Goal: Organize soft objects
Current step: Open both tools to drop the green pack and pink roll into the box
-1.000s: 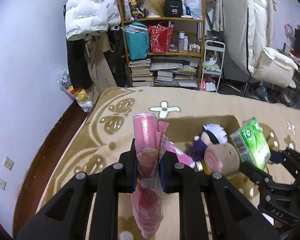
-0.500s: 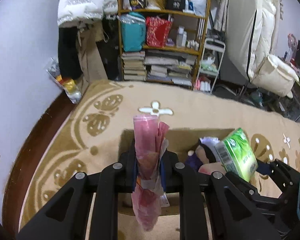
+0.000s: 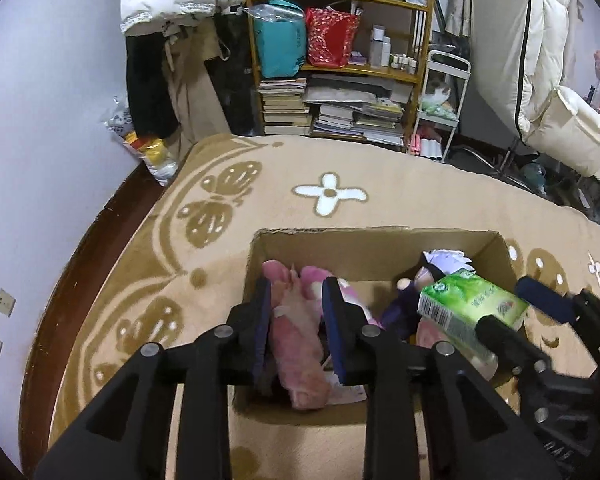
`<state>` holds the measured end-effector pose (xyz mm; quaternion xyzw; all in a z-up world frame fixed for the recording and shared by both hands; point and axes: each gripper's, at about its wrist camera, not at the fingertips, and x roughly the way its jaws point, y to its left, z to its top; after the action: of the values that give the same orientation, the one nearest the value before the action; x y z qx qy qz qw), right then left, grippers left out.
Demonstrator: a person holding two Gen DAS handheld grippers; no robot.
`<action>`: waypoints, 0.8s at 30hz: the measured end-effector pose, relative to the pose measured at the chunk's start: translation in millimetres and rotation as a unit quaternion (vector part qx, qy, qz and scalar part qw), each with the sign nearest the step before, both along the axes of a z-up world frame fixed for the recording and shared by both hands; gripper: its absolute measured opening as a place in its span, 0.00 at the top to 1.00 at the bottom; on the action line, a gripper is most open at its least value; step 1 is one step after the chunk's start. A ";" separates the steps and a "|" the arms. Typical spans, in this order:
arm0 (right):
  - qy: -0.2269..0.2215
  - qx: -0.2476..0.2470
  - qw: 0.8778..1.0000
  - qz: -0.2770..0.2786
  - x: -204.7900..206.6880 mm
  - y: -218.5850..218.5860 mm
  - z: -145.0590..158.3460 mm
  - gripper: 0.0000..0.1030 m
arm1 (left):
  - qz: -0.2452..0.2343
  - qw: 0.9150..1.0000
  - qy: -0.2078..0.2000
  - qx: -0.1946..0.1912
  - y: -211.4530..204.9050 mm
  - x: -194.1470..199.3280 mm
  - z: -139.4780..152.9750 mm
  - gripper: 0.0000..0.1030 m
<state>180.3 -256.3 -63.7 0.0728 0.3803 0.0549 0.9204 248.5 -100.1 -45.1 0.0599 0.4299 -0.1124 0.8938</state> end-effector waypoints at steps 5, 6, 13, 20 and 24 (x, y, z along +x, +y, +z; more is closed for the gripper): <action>-0.011 0.012 1.000 -0.012 -10.3 -4.6 13.5 0.12 | 0.007 1.000 -0.014 0.002 10.6 -15.8 12.8 0.47; -0.013 0.015 1.000 -0.015 -13.4 -6.0 16.9 0.12 | 0.008 1.000 -0.022 0.004 13.6 -20.4 16.3 0.46; -0.022 0.016 0.999 -0.038 -38.6 -10.6 43.7 0.01 | 0.024 0.998 -0.055 -0.005 37.6 -53.1 45.5 0.23; -0.051 0.011 0.997 -0.049 -72.9 -12.8 72.7 0.00 | 0.021 0.994 -0.108 -0.004 52.7 -91.7 87.5 0.06; -0.066 0.004 0.997 -0.045 -95.1 -12.4 87.2 0.00 | 0.034 0.991 -0.129 -0.014 63.5 -113.2 104.0 0.02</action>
<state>85.1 -268.7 23.5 0.0897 0.3149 0.0194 0.9447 135.3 -36.6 59.0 0.0469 0.3110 -0.0791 0.9460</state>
